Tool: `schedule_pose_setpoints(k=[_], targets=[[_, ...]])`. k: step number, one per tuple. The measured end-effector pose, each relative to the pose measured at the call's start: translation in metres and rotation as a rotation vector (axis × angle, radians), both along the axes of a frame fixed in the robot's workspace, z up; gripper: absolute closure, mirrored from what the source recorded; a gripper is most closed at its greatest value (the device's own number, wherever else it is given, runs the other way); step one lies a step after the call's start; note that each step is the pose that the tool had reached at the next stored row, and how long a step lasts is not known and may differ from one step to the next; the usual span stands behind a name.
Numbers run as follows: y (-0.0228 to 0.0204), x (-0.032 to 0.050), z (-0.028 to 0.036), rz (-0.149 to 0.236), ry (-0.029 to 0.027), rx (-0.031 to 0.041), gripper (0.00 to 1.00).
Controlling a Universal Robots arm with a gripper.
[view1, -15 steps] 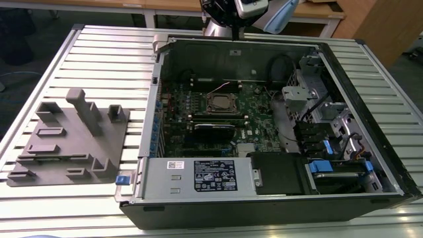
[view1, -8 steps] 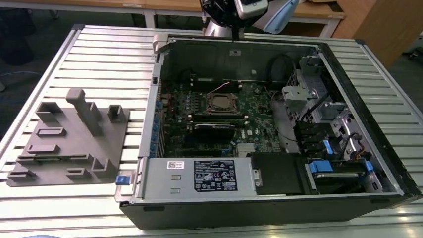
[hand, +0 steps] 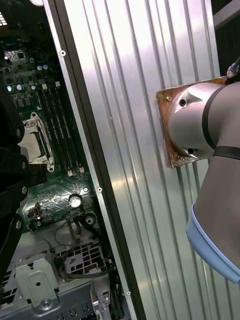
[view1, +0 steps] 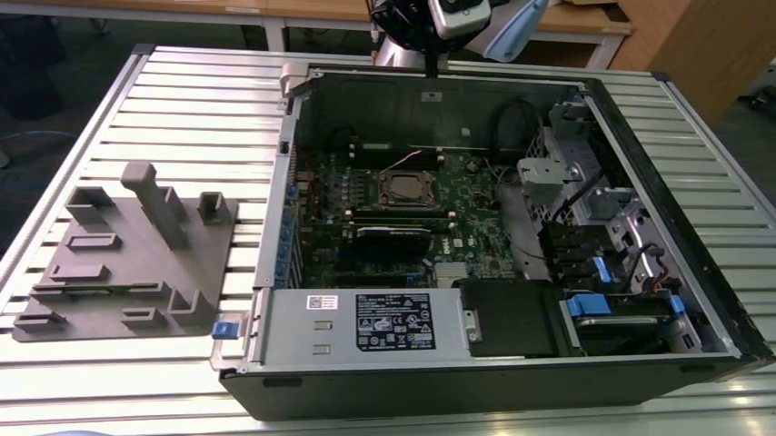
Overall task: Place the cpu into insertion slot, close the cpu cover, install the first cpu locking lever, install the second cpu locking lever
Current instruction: 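Install the first cpu locking lever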
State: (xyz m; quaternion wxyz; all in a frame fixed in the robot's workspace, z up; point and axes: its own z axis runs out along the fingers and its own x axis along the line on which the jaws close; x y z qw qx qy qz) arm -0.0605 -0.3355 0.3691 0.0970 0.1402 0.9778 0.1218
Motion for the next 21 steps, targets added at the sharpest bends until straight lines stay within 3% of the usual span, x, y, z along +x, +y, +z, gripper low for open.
schedule_pose_setpoints(k=[21], targets=[[0.0,0.0,-0.0065,0.0,-0.0001,0.0001,0.89]])
